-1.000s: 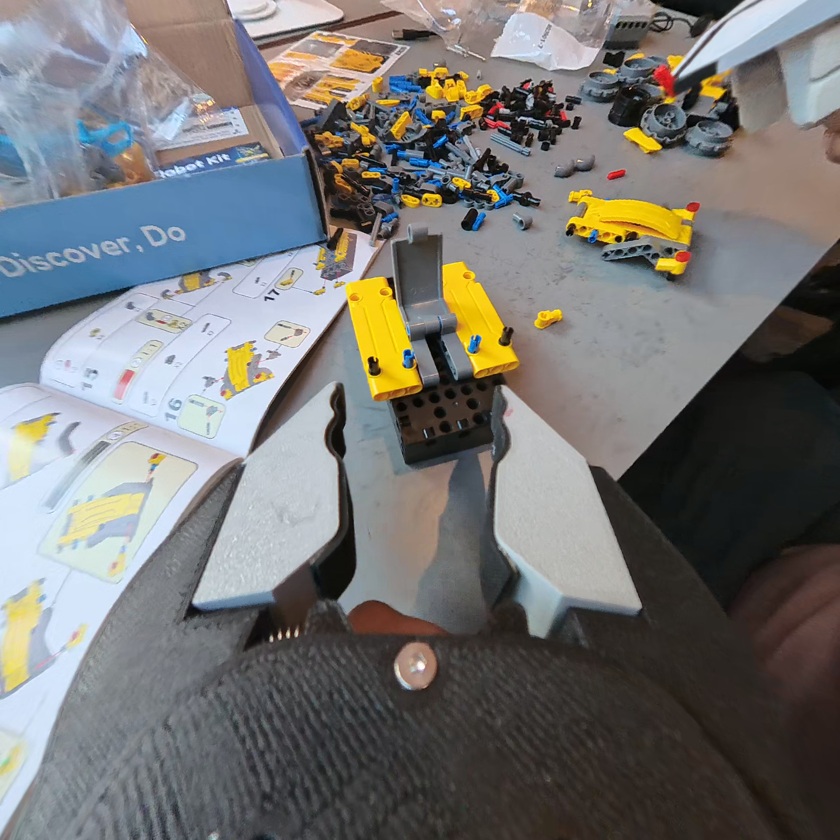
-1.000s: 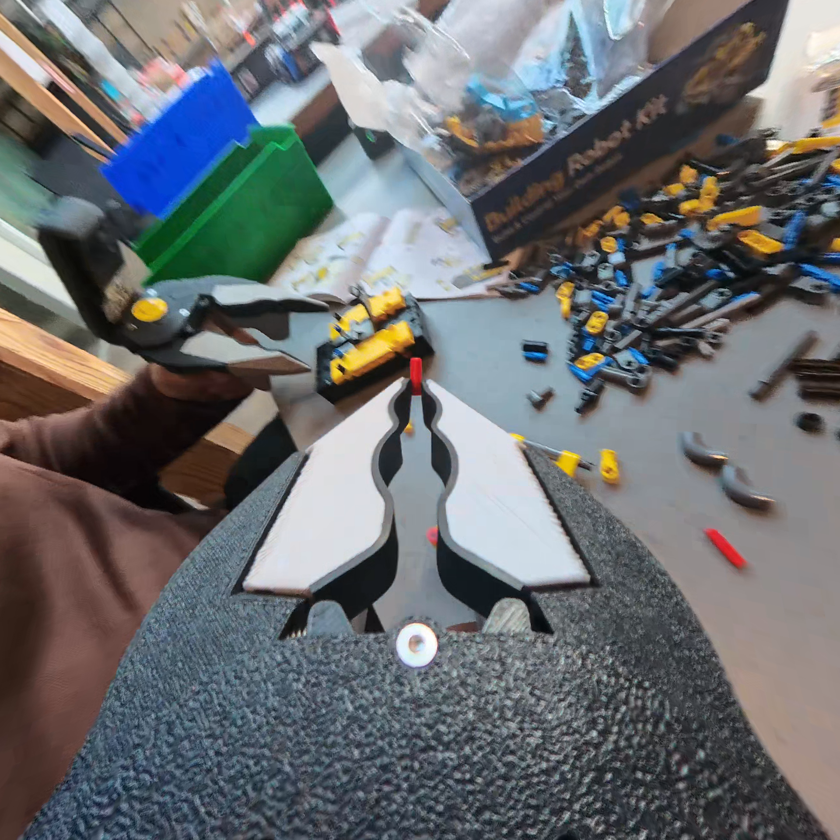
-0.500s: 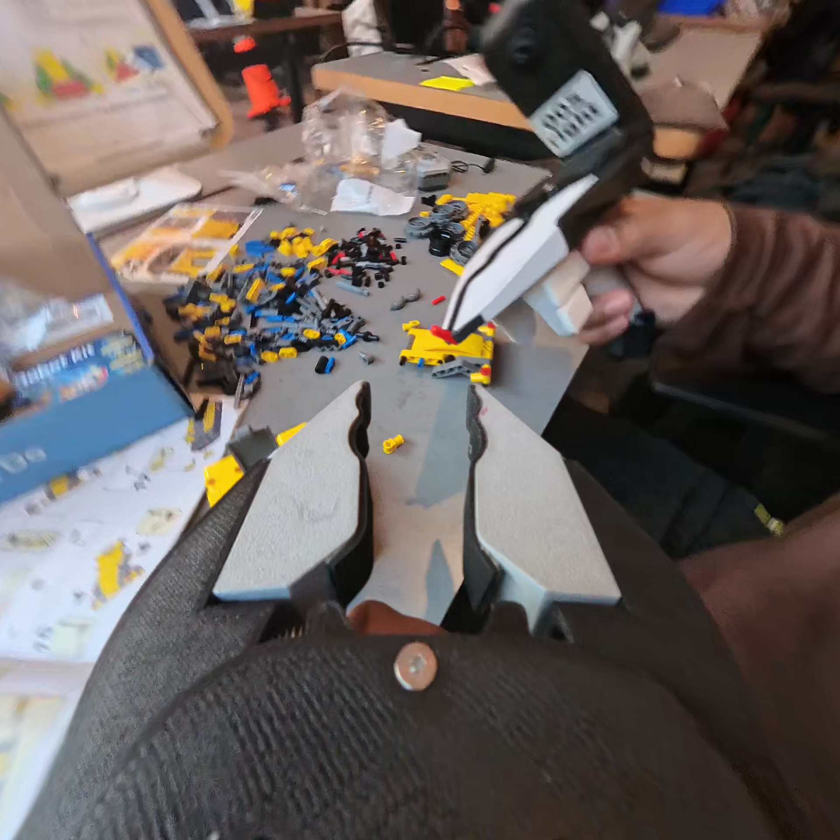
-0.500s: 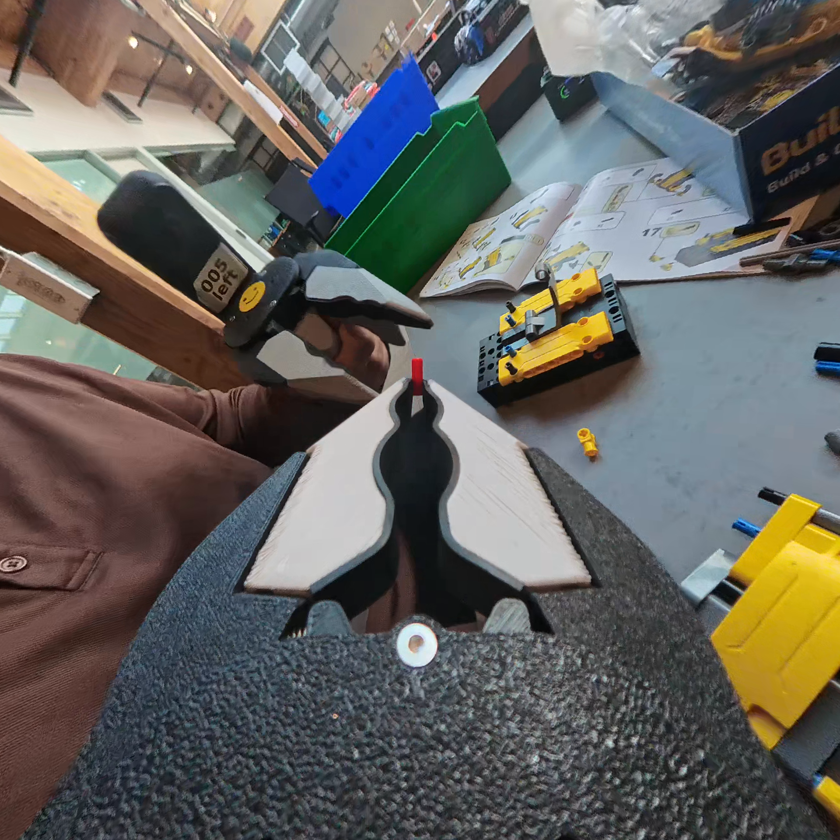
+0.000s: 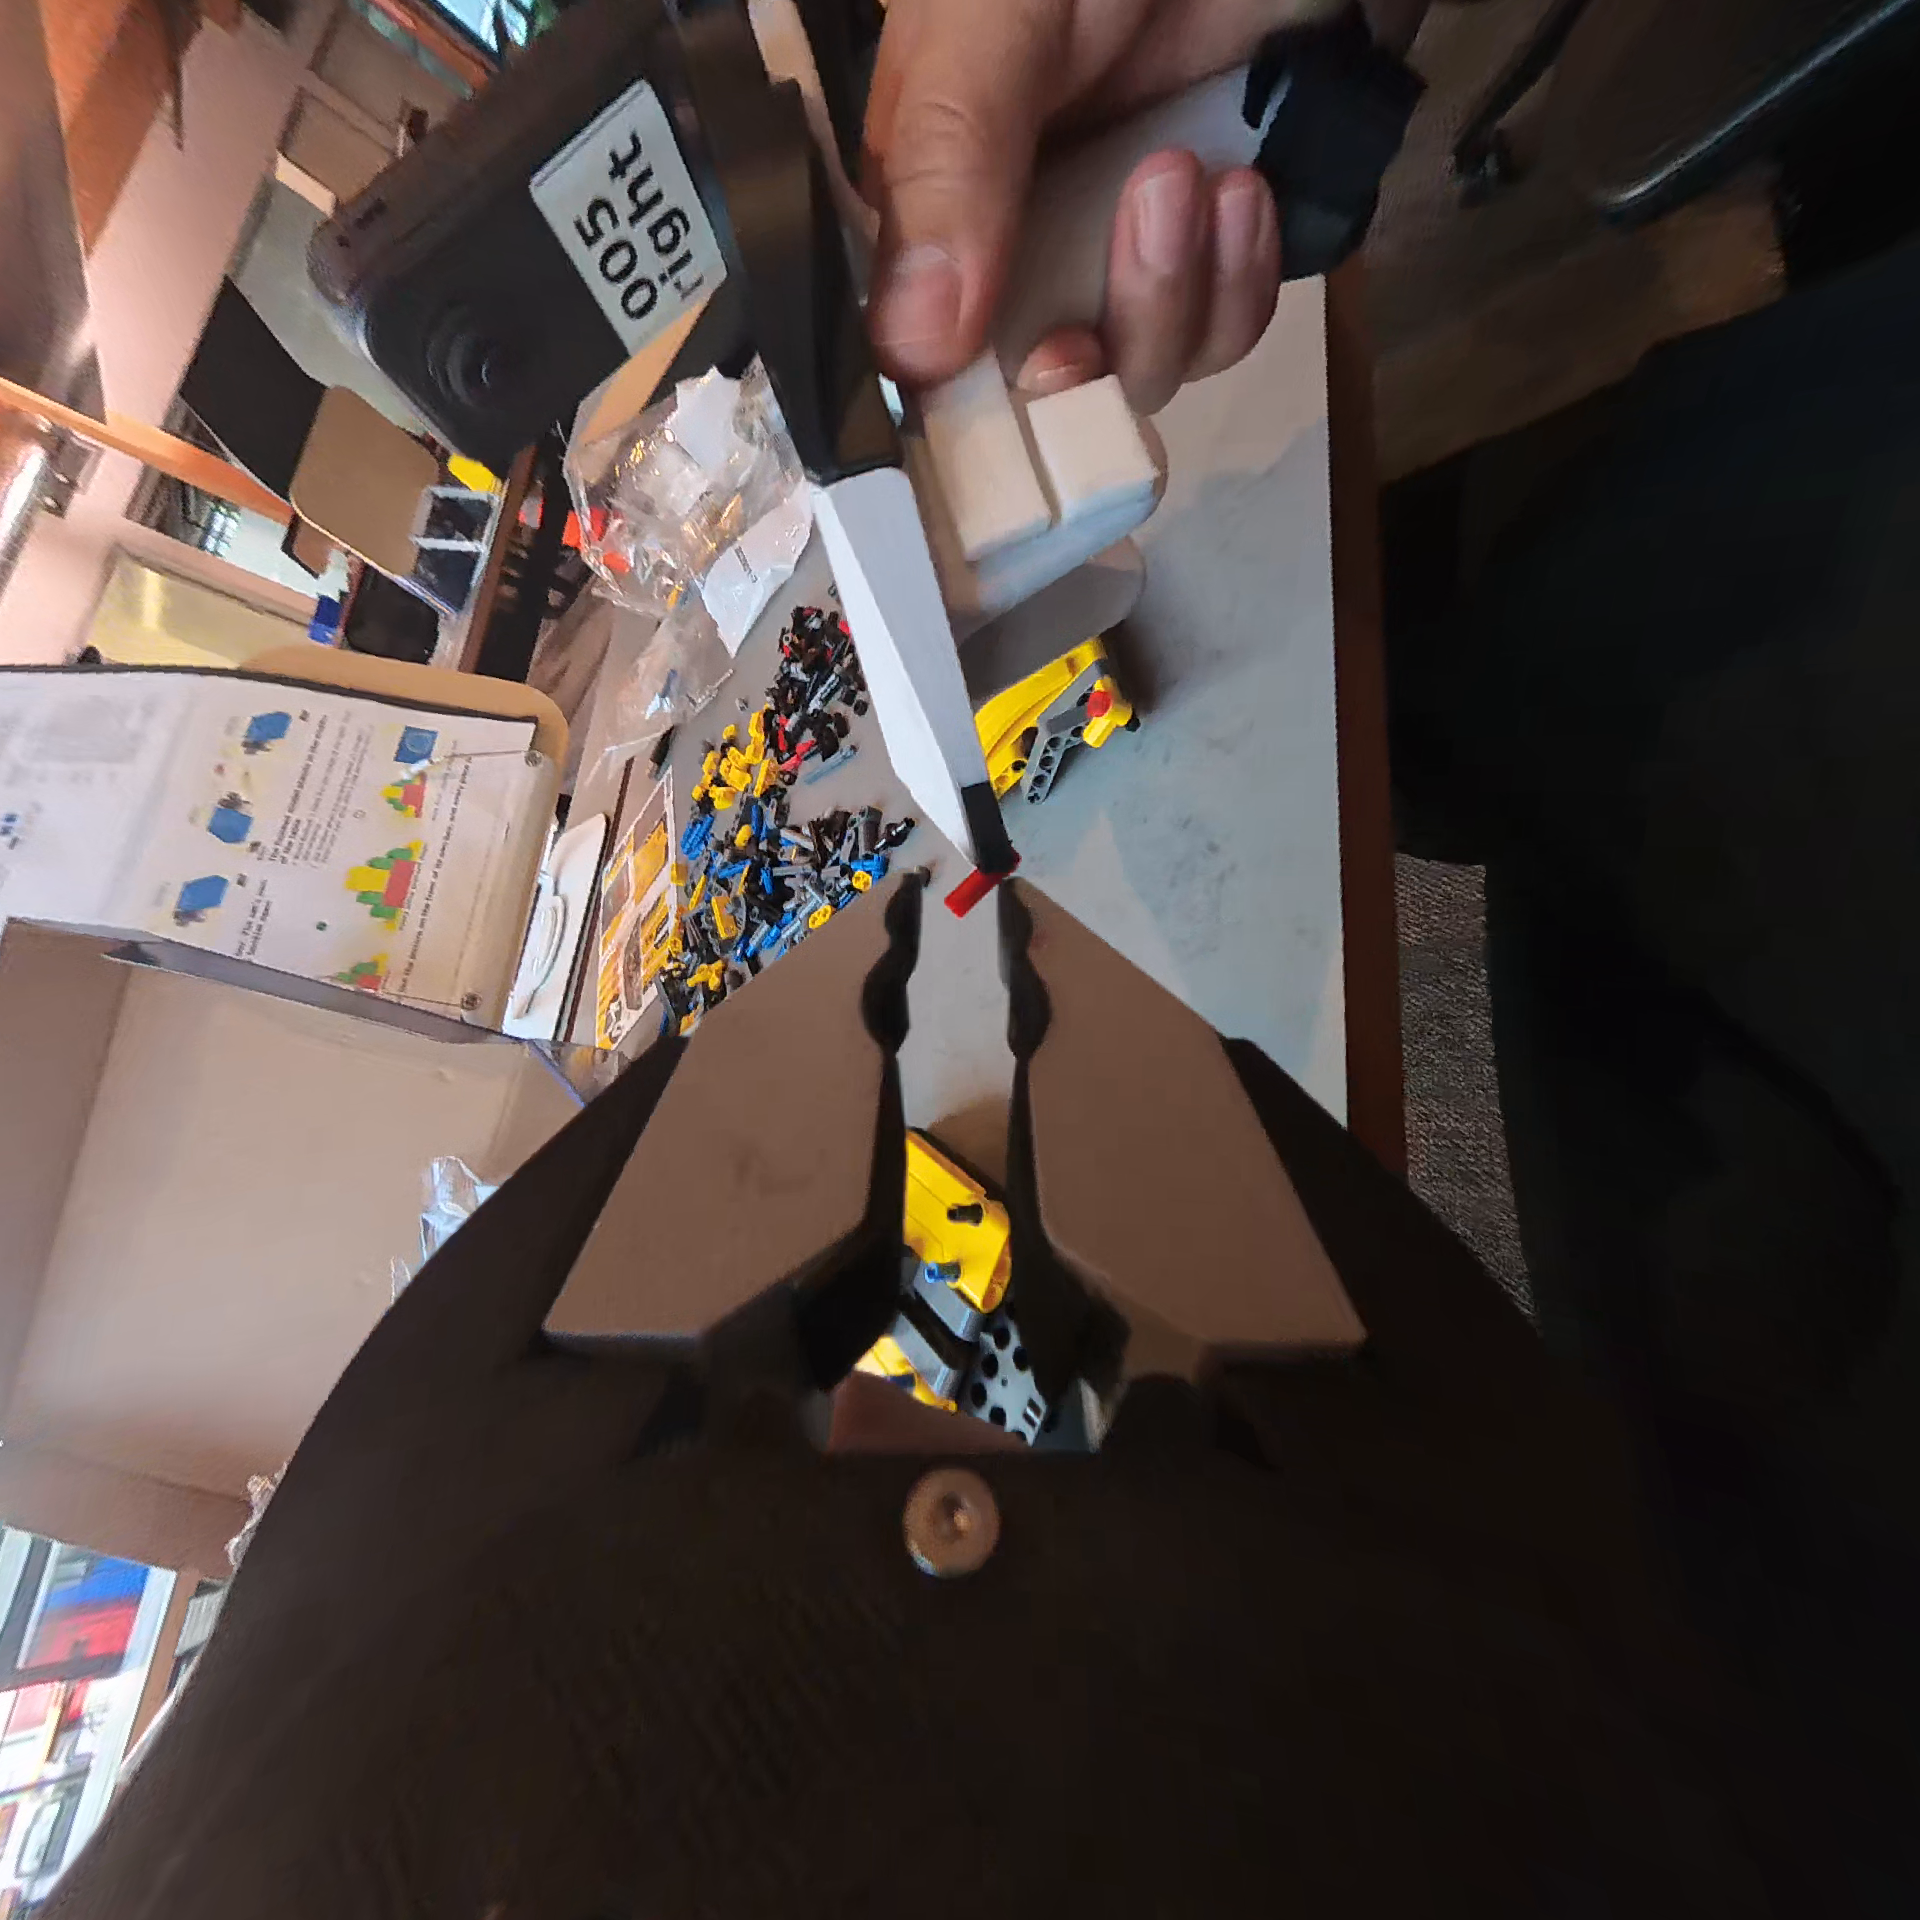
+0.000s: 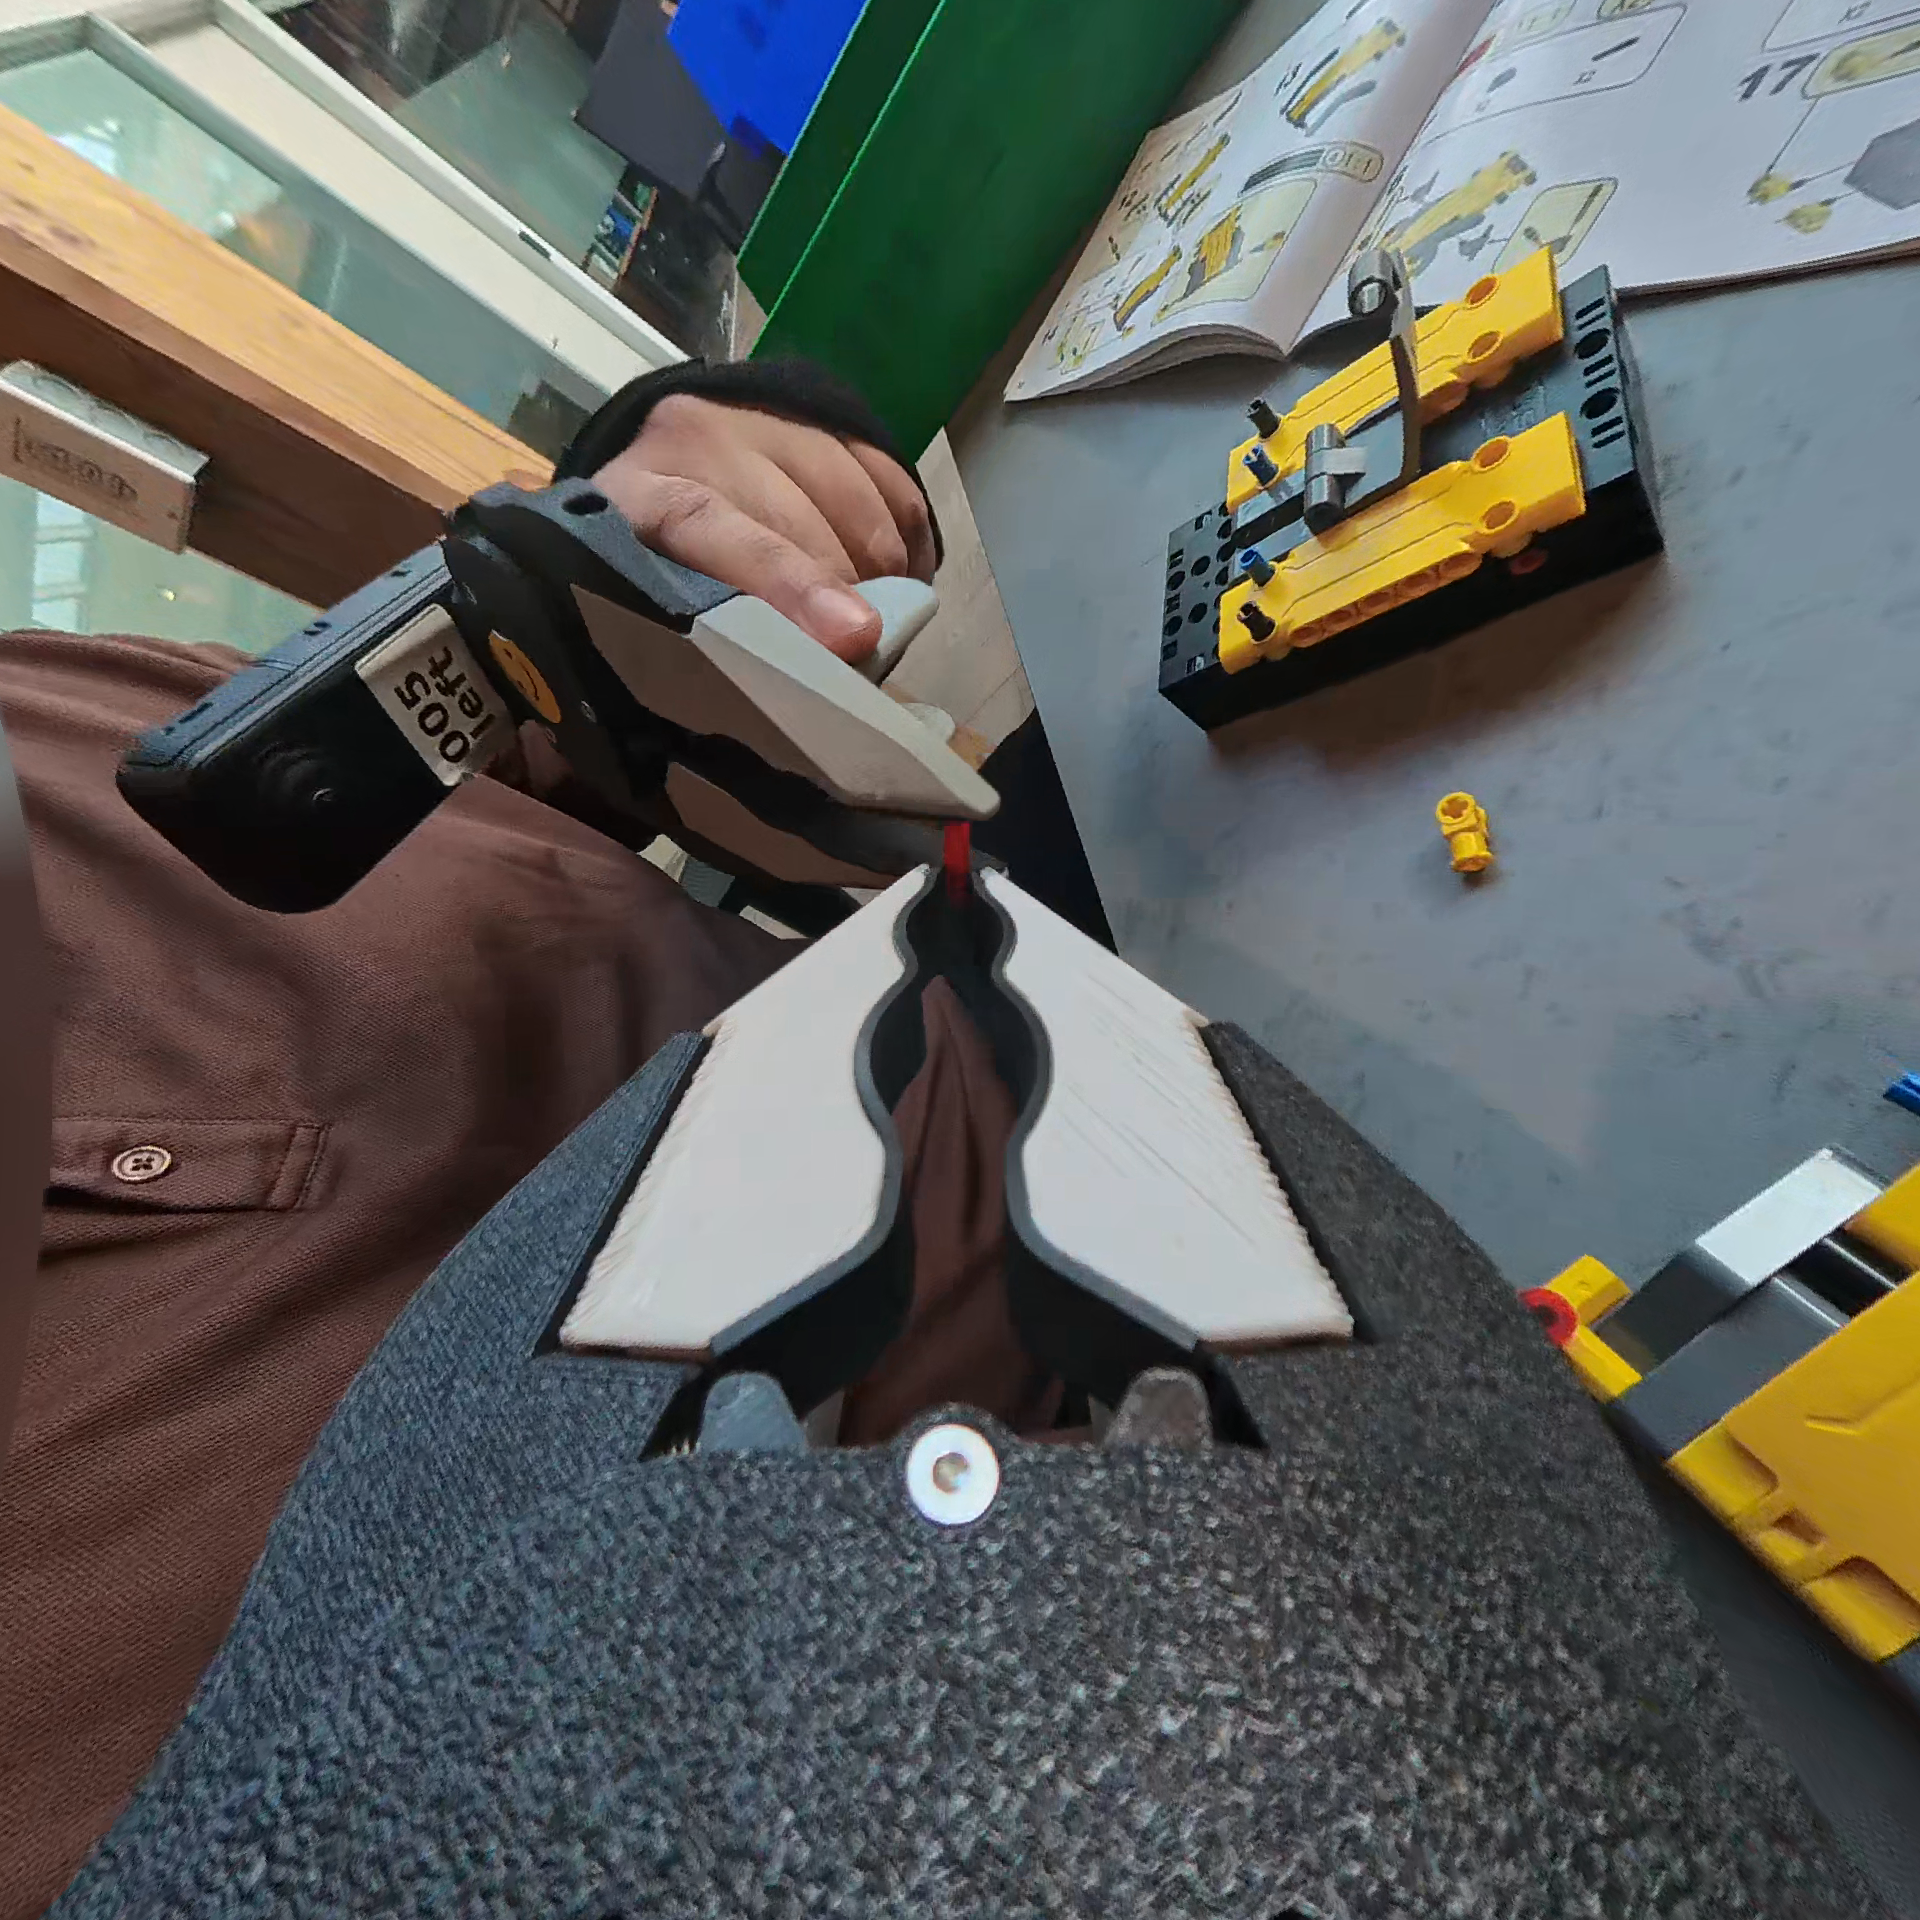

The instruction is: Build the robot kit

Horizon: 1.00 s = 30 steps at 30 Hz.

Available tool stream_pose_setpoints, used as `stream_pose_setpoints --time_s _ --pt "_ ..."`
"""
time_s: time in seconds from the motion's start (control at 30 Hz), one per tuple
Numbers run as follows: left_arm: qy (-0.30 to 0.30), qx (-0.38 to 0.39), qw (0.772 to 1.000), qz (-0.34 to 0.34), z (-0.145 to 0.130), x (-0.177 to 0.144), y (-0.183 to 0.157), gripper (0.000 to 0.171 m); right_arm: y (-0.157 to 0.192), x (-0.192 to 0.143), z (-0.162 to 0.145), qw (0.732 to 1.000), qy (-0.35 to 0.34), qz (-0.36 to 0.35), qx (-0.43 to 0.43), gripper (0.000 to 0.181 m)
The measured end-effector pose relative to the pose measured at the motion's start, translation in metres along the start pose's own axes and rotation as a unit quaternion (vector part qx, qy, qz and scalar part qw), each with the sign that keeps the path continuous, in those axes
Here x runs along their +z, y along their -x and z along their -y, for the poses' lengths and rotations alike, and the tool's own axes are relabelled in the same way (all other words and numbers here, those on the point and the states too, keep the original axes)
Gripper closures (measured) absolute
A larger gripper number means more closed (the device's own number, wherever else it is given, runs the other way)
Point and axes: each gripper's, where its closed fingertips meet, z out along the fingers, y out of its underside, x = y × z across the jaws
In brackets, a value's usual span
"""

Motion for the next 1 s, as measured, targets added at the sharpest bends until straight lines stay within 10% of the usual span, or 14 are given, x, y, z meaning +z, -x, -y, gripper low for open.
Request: stream_pose_setpoints --time_s 0.43,1.0 --pt "0.007 -0.122 0.980 0.156 -0.014 0.005 0.016 0.170 -0.006 -0.017 0.025 0.986 -0.104 -0.072 -0.105 0.173" --pt "-0.029 -0.116 0.972 0.200 -0.004 -0.003 0.016 0.170 0.000 -0.008 0.019 0.979 -0.082 -0.097 -0.161 0.177"
